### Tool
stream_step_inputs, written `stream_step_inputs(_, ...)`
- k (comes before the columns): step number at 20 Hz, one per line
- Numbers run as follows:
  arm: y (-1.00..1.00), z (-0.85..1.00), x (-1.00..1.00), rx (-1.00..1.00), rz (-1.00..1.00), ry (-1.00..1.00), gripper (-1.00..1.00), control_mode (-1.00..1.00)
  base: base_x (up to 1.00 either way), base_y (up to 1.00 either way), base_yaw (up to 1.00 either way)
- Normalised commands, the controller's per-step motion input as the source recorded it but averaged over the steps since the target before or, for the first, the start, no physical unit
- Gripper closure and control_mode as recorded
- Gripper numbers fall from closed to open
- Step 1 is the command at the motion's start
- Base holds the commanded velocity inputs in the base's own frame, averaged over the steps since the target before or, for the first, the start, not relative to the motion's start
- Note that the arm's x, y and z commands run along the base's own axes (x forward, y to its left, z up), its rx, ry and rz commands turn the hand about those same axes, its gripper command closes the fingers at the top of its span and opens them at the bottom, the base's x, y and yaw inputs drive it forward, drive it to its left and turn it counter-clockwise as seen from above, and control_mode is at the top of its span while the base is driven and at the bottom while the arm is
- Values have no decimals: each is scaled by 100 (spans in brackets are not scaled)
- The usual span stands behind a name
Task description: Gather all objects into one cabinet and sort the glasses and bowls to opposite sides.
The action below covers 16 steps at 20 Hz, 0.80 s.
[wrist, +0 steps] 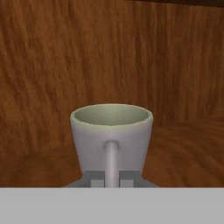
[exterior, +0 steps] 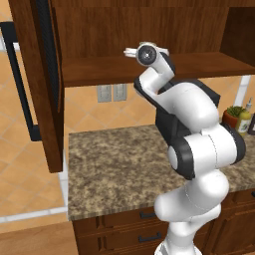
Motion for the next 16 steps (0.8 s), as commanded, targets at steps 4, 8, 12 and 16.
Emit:
stream_step_inputs(4, 0, 0, -2, 1, 0, 0, 100, -100, 0, 0, 0)
stream_step_inputs(8, -1, 0, -9, 1, 3, 0, 100, -100, 0, 0, 0)
stream_step_inputs(12, -3, 1, -33, 2, 11, 0, 100, -100, 0, 0, 0)
stream_step_inputs(16, 0, 28, -59, 0, 13, 0, 100, -100, 0, 0, 0)
